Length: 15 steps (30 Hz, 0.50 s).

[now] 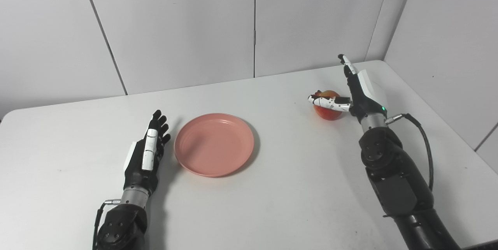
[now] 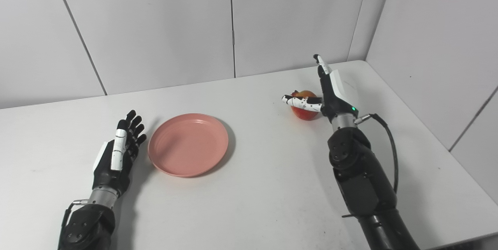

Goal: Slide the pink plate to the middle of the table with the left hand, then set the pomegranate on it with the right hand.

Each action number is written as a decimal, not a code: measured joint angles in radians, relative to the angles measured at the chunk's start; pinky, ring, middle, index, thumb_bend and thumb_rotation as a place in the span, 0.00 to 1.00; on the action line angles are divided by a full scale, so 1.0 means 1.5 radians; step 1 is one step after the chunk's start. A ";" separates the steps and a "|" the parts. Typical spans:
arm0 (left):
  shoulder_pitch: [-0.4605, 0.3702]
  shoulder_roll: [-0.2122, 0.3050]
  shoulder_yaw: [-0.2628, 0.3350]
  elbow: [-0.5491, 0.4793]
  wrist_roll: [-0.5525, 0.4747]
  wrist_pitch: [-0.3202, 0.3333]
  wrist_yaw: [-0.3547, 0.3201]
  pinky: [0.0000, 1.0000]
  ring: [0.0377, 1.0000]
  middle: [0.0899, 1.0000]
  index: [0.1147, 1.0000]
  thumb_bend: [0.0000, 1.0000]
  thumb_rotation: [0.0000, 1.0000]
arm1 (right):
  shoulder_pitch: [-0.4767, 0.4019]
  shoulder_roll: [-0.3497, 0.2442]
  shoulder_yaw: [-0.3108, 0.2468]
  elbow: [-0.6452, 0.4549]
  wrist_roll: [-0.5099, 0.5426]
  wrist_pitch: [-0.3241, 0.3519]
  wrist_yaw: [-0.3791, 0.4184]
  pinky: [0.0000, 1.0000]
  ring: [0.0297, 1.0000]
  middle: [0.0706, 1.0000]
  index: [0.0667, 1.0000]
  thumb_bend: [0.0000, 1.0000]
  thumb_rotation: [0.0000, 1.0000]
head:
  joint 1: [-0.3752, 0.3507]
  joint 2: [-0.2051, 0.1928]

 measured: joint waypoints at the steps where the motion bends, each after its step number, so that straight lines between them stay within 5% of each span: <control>1: 0.000 0.000 0.000 -0.002 0.000 0.000 -0.001 0.99 1.00 1.00 1.00 0.75 1.00 | 0.000 -0.001 0.003 0.004 0.000 0.000 0.000 0.79 0.89 0.91 0.93 1.00 0.39 | 0.000 0.001; 15: 0.002 0.001 0.001 -0.005 -0.007 -0.001 -0.011 1.00 1.00 1.00 1.00 0.75 1.00 | -0.002 -0.013 0.025 0.034 -0.004 0.002 0.001 0.79 0.87 0.88 0.90 1.00 0.29 | 0.001 0.011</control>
